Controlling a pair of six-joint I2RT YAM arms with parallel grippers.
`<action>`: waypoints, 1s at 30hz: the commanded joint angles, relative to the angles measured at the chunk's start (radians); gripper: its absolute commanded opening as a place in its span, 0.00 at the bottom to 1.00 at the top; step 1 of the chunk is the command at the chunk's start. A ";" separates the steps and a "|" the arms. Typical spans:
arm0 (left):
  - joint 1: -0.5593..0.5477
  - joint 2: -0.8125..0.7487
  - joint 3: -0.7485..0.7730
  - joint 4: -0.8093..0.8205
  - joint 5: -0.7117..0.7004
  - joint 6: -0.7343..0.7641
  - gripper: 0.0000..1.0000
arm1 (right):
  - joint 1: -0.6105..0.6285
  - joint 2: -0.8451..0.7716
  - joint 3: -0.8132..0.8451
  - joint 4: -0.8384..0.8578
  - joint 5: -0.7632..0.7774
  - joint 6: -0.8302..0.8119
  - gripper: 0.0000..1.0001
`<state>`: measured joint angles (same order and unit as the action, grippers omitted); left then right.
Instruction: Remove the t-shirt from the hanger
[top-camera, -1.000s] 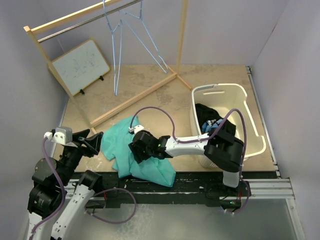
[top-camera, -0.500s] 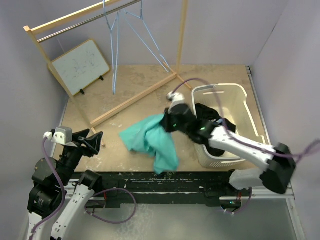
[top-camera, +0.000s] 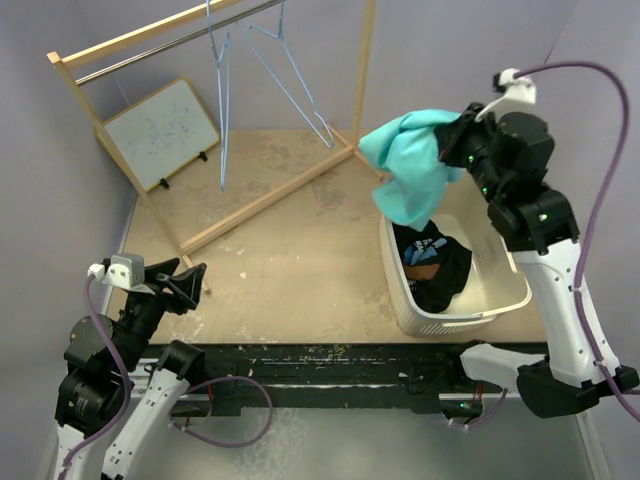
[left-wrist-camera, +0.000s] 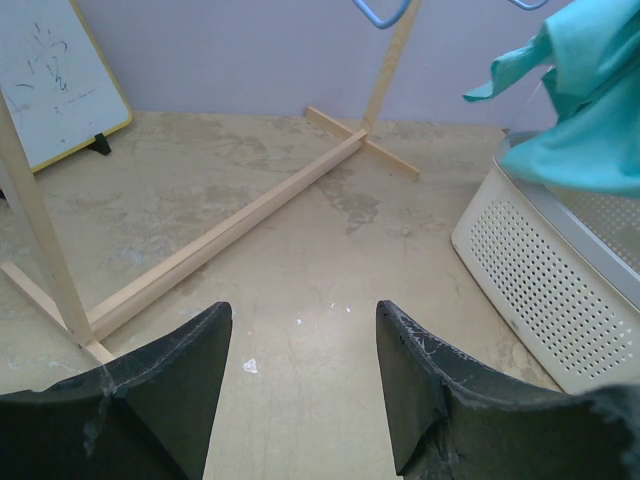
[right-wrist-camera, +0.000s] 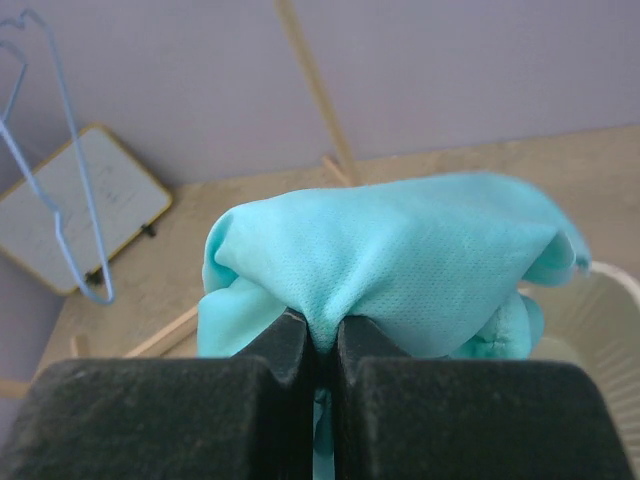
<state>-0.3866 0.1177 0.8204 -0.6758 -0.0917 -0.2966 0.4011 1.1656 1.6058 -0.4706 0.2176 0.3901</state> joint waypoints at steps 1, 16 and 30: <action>0.001 0.010 -0.001 0.031 -0.002 -0.009 0.63 | -0.096 0.029 0.194 -0.106 0.008 -0.067 0.00; 0.002 0.029 -0.005 0.039 0.019 -0.006 0.63 | -0.163 -0.224 -0.223 -0.157 0.131 -0.048 0.00; 0.001 0.037 -0.007 0.046 0.041 0.002 0.83 | -0.163 -0.432 -0.392 -0.191 0.001 -0.047 0.68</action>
<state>-0.3866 0.1337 0.8185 -0.6746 -0.0639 -0.2962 0.2409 0.7944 1.1648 -0.6769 0.2501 0.3477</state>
